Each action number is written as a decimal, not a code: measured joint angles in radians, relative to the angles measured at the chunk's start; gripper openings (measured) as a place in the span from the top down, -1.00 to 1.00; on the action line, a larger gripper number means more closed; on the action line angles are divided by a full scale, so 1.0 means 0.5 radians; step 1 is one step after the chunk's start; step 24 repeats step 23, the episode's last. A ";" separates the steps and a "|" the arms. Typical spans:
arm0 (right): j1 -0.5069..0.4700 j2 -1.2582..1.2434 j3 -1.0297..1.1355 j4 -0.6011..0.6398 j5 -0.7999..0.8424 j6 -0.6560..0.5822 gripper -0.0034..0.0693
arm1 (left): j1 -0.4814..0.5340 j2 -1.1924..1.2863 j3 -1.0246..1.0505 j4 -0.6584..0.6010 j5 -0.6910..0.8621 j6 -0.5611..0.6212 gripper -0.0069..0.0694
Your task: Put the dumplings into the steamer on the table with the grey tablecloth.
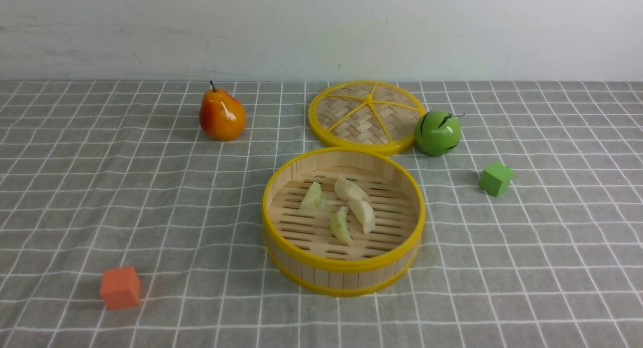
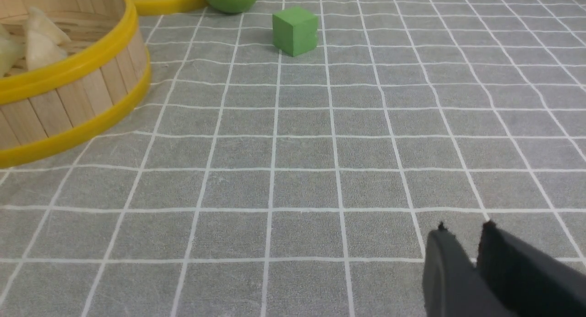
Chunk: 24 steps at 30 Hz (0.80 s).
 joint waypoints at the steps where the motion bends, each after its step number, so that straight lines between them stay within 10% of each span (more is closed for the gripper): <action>1: 0.000 0.000 0.000 0.000 0.000 0.000 0.59 | 0.000 0.000 0.000 0.000 0.000 0.000 0.86; 24: 0.000 0.000 0.000 -0.002 0.000 0.000 0.53 | 0.000 0.000 0.000 0.000 0.000 0.000 0.84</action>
